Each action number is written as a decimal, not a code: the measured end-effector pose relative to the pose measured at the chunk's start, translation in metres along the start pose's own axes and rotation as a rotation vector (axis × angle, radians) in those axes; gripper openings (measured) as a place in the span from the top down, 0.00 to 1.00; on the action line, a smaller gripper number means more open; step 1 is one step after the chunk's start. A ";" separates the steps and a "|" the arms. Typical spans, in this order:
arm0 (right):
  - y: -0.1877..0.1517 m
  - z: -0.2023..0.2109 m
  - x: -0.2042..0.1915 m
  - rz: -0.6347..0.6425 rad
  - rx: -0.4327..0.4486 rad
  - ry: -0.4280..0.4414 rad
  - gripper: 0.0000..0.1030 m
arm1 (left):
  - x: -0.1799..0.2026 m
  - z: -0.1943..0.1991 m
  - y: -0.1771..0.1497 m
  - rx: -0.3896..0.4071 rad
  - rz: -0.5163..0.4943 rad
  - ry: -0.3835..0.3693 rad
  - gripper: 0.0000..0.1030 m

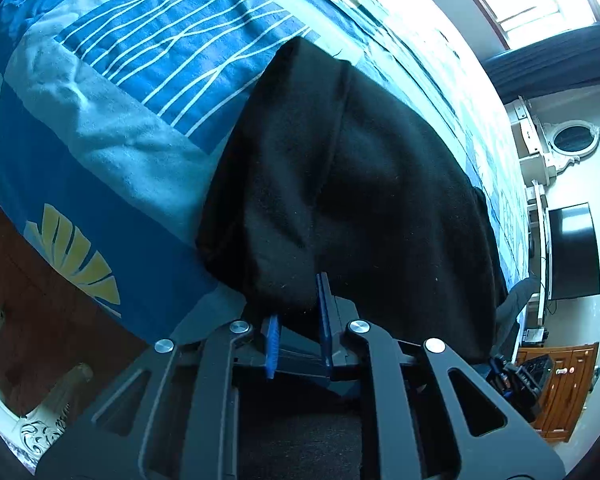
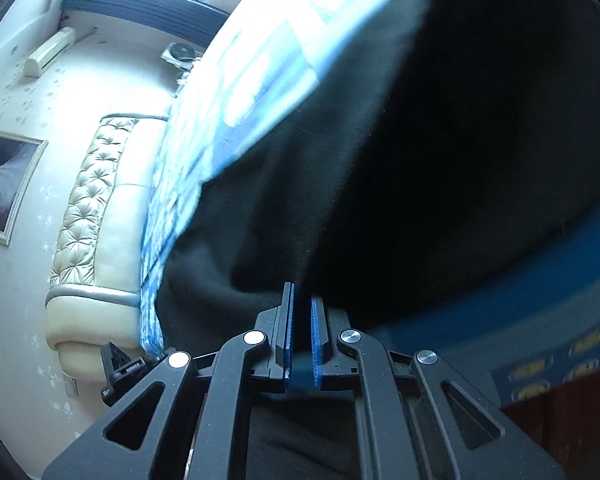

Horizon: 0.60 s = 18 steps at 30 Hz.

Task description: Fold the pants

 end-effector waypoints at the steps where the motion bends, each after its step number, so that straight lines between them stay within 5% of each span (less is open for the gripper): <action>1: 0.000 0.000 0.002 -0.005 0.000 0.002 0.93 | 0.000 0.000 -0.001 0.000 0.002 -0.001 0.85; 18: -0.006 0.008 -0.002 0.187 0.031 -0.076 0.93 | 0.006 -0.004 -0.005 0.017 -0.041 0.032 0.85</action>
Point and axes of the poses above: each gripper's, at about its wrist camera, not at the fingertips, and z roughly against the way its jaws point, x to its right, y to its top, the point moved 9 cm from there along -z, roughly the way its jaws point, and after that the axes turned 13 degrees about x, right-handed, at the moved point
